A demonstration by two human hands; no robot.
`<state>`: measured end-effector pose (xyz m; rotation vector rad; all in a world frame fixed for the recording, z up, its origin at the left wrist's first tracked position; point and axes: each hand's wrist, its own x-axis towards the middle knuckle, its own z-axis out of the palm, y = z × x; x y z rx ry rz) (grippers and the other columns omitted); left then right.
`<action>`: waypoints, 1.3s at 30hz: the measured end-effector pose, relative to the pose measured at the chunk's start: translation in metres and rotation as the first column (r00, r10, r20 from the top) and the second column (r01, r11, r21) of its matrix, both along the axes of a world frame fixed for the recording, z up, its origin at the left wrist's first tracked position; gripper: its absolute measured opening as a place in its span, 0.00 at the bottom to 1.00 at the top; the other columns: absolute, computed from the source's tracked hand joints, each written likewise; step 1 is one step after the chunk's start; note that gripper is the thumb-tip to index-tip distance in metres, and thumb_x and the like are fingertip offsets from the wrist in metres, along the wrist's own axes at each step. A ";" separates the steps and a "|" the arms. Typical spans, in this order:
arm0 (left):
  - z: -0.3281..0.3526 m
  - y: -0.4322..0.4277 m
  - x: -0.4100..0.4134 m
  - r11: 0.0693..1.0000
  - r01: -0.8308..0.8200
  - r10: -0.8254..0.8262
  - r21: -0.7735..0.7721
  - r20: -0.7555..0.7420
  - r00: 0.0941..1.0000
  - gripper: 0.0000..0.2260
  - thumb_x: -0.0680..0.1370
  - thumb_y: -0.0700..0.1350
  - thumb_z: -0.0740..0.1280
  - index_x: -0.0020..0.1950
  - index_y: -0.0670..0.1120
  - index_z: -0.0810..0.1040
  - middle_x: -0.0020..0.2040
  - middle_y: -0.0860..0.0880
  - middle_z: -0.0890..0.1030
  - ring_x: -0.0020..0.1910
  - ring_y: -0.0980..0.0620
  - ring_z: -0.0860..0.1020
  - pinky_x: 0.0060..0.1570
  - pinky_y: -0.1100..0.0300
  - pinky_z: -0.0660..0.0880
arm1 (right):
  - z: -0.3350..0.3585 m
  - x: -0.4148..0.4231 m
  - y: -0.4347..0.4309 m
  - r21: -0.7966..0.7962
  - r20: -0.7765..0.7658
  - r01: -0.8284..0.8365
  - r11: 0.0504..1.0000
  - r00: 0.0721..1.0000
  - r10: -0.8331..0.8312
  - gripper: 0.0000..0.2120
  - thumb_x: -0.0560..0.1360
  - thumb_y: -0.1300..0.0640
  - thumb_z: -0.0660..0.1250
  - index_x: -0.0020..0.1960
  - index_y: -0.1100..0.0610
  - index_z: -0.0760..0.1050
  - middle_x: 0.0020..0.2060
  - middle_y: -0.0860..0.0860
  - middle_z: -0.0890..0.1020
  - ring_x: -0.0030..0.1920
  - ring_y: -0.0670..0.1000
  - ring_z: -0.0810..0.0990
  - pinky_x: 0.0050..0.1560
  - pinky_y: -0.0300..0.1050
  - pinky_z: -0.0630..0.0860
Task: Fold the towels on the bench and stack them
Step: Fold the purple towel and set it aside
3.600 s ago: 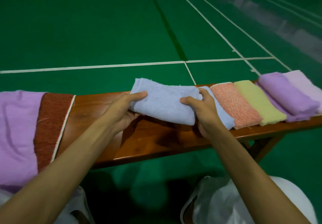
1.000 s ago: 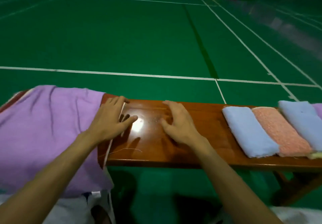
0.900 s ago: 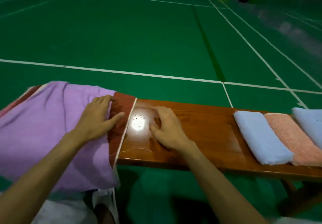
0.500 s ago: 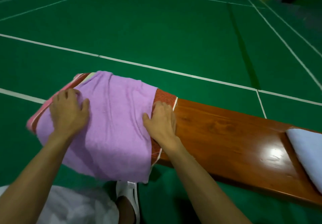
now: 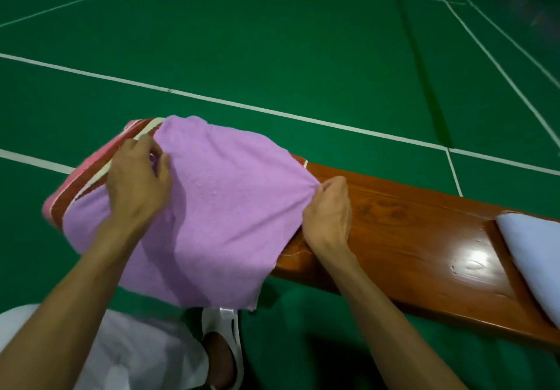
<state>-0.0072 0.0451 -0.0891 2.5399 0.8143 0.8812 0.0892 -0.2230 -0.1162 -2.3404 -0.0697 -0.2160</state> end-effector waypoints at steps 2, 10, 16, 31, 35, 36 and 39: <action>0.003 -0.022 0.008 0.993 0.109 -0.112 -0.051 -0.063 0.992 0.05 0.83 0.43 0.64 0.48 0.44 0.71 0.47 0.40 0.77 0.44 0.38 0.74 0.44 0.46 0.68 | 0.004 0.004 -0.033 0.112 -0.076 0.030 0.993 0.997 -0.021 0.02 0.84 0.62 0.56 0.53 0.58 0.66 0.43 0.50 0.75 0.45 0.56 0.75 0.44 0.49 0.67; 0.007 -0.143 0.045 0.959 0.285 -0.284 -0.013 -0.129 0.950 0.08 0.85 0.48 0.59 0.51 0.44 0.66 0.49 0.39 0.77 0.45 0.32 0.76 0.40 0.44 0.69 | 0.037 0.030 -0.150 0.355 -0.005 0.204 0.912 0.976 -0.217 0.05 0.87 0.57 0.55 0.56 0.58 0.67 0.44 0.46 0.72 0.42 0.41 0.70 0.38 0.39 0.64; -0.010 -0.199 0.071 0.907 0.420 -0.413 0.022 -0.138 0.900 0.09 0.84 0.48 0.63 0.50 0.43 0.68 0.48 0.40 0.76 0.42 0.33 0.77 0.37 0.45 0.71 | 0.023 0.069 -0.213 0.379 -0.126 0.264 0.887 0.964 -0.233 0.03 0.82 0.58 0.66 0.51 0.58 0.76 0.43 0.50 0.80 0.46 0.52 0.78 0.49 0.44 0.73; -0.060 -0.235 0.083 0.818 0.574 -0.521 -0.025 -0.453 0.723 0.37 0.79 0.69 0.51 0.81 0.46 0.63 0.82 0.40 0.59 0.82 0.39 0.55 0.79 0.44 0.55 | 0.016 0.049 -0.274 -0.338 -0.036 0.291 0.895 0.946 -0.322 0.18 0.79 0.49 0.68 0.64 0.55 0.69 0.54 0.60 0.82 0.55 0.65 0.79 0.55 0.58 0.75; -0.066 -0.238 0.084 0.821 0.571 -0.492 -0.004 -0.513 0.704 0.40 0.79 0.72 0.41 0.85 0.51 0.48 0.85 0.43 0.44 0.83 0.41 0.39 0.80 0.43 0.40 | 0.000 0.044 -0.266 -0.462 -0.029 0.002 0.887 0.999 -0.018 0.35 0.79 0.36 0.58 0.78 0.57 0.61 0.73 0.59 0.70 0.72 0.62 0.67 0.69 0.59 0.68; -0.066 -0.237 0.085 0.821 0.571 -0.492 -0.004 -0.514 0.703 0.40 0.79 0.72 0.41 0.85 0.50 0.47 0.85 0.44 0.43 0.83 0.42 0.38 0.80 0.43 0.39 | -0.005 0.045 -0.266 -0.488 -0.058 -0.104 0.867 0.995 0.086 0.39 0.78 0.33 0.52 0.82 0.54 0.56 0.79 0.58 0.63 0.78 0.61 0.61 0.76 0.59 0.62; -0.066 -0.236 0.089 0.821 0.570 -0.493 -0.013 -0.520 0.697 0.41 0.79 0.73 0.40 0.85 0.49 0.44 0.84 0.44 0.40 0.83 0.43 0.36 0.80 0.43 0.37 | -0.023 0.046 -0.264 -0.554 -0.186 -0.311 0.773 0.951 0.249 0.40 0.77 0.27 0.37 0.84 0.44 0.40 0.83 0.49 0.41 0.83 0.53 0.38 0.81 0.61 0.42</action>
